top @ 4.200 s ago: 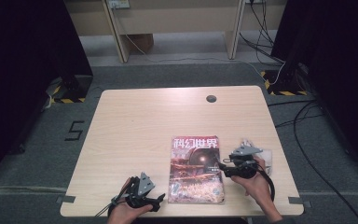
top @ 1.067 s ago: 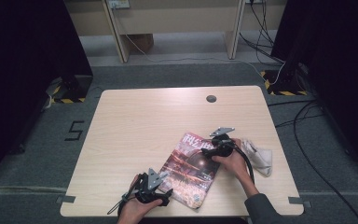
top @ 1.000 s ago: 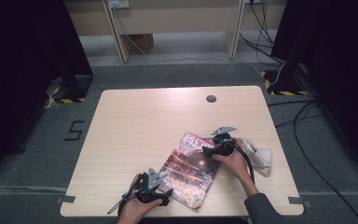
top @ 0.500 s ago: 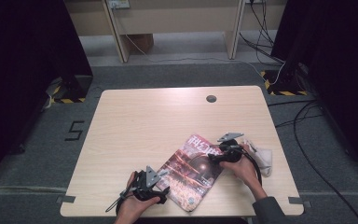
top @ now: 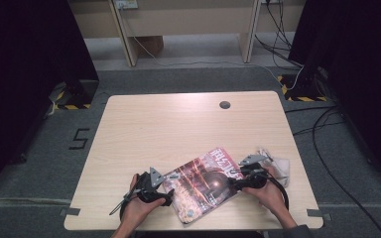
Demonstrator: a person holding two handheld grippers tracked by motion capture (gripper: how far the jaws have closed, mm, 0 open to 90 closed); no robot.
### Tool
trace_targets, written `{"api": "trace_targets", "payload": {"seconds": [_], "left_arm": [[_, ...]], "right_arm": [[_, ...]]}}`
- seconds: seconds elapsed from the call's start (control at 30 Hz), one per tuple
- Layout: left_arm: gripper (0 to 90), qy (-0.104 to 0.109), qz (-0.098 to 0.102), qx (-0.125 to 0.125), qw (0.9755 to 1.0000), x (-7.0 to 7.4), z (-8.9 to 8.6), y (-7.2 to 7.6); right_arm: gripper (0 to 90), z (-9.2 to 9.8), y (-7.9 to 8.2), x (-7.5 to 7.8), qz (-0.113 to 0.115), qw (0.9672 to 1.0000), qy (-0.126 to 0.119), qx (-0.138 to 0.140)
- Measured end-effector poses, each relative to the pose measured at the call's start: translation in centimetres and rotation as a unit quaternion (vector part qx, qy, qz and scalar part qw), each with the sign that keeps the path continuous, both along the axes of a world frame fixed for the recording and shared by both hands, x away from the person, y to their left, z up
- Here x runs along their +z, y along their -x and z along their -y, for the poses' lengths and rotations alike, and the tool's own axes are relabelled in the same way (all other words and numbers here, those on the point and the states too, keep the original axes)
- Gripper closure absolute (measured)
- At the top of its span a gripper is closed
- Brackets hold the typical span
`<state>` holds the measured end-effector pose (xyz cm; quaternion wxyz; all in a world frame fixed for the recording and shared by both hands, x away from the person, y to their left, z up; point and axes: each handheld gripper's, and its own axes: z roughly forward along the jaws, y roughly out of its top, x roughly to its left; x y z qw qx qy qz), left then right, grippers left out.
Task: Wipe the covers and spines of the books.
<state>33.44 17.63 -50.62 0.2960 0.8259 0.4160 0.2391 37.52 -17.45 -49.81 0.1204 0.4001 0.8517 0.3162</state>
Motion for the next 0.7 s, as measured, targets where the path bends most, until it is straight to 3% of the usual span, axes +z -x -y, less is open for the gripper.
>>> {"api": "trace_targets", "payload": {"seconds": [0.3,0.57,0.7], "left_arm": [[5.9,-0.024,0.019,0.021,0.9993,0.1,0.1,-1.6],[6.5,-0.024,0.032,0.04,0.9984,0.0,0.4,-3.2],[14.6,-0.01,0.031,0.039,0.9987,0.0,0.5,-3.4]], "right_arm": [[35.3,0.7,3.0,-0.1,0.0,0.9999,-0.003,0.016],[35.6,0.6,4.9,0.0,0.001,0.9997,-0.002,0.025],[35.7,0.7,5.6,0.0,-0.004,0.9995,-0.005,0.031]]}}
